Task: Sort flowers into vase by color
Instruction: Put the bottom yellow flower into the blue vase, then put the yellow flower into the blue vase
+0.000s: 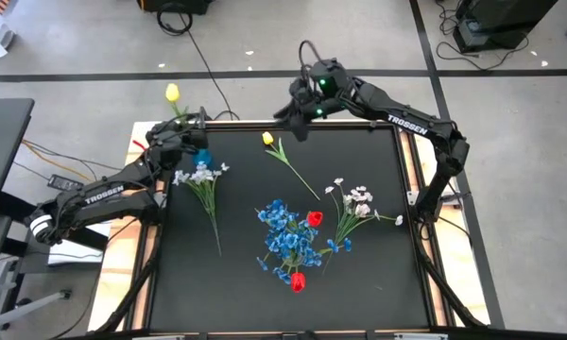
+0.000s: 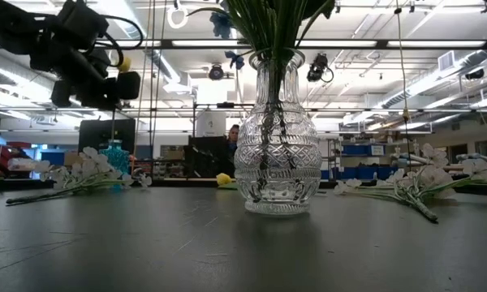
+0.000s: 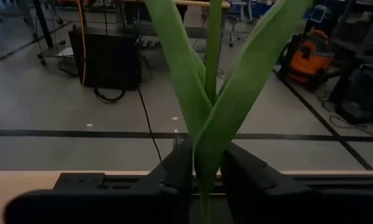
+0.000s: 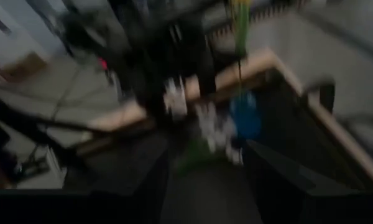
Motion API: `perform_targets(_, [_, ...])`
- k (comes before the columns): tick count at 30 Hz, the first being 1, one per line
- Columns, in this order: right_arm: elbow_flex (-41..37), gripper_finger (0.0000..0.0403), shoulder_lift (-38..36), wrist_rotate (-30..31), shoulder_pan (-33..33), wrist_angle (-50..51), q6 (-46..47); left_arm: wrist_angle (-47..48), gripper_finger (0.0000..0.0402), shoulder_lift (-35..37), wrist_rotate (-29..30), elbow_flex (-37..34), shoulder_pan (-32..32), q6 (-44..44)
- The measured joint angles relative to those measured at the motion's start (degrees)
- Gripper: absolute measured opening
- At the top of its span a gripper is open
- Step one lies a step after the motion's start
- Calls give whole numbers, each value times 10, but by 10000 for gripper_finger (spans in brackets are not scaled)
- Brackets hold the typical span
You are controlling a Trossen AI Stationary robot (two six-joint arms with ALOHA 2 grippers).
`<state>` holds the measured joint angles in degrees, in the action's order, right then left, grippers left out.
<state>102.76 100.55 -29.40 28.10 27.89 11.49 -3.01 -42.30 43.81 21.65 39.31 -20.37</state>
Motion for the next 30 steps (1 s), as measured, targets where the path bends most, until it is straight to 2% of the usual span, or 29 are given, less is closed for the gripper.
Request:
perform_targets(4, [0,216,0,46,6,120,-24,0,137,0,-17,4,1,-1])
perform_targets(9, [0,216,0,109,23,221,-32,25,204,0,-60,22,1,-1])
perform_targets(11, [-11,215,0,132,31,235,-45,53,226,0,-61,32,1,-4])
perform_targets(13, [-34,215,0,127,44,235,-46,86,243,0,-62,38,1,-20])
perform_targets(20, [-166,215,2,80,81,151,-7,192,267,16,-101,63,-15,-90])
perform_targets(25, [-256,205,3,128,70,62,24,249,268,16,-103,95,-28,-97])
perform_targets(30, [-303,187,15,146,44,-25,43,290,268,16,-103,147,-40,-104])
